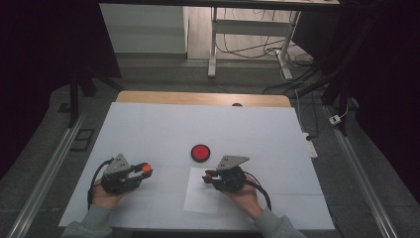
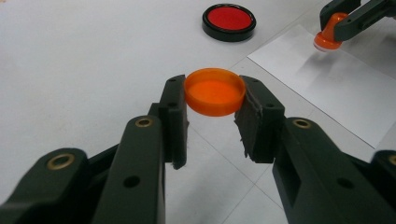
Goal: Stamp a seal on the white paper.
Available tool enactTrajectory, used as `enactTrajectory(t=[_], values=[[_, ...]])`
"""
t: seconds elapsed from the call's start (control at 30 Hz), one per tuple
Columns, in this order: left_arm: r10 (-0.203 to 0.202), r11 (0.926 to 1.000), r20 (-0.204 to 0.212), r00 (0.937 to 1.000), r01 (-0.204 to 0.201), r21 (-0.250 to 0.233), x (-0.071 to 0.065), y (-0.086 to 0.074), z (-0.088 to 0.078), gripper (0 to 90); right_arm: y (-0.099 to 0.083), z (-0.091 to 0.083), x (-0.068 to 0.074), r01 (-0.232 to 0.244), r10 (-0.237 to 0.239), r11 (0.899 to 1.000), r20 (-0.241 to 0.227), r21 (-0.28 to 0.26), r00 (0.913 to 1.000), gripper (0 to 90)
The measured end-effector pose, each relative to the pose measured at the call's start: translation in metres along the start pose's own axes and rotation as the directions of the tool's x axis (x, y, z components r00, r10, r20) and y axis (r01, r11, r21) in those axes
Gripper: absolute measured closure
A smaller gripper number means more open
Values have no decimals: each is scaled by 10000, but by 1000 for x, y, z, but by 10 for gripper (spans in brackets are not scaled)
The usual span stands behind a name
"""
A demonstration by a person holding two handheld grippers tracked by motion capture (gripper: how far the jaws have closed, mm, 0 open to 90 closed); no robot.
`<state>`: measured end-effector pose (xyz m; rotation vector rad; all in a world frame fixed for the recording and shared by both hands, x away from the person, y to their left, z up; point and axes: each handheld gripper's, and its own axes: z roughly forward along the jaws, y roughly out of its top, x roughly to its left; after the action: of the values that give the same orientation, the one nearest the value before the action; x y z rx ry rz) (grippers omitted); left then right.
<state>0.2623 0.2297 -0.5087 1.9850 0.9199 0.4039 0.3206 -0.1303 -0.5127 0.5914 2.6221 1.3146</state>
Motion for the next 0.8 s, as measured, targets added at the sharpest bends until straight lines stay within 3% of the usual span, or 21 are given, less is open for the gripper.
enactTrajectory(t=[0.8], values=[[-1,10000,30,10000,2,-7,0,0,0,642,-6,10,3,248,-251,9987,63,438,9997,723]])
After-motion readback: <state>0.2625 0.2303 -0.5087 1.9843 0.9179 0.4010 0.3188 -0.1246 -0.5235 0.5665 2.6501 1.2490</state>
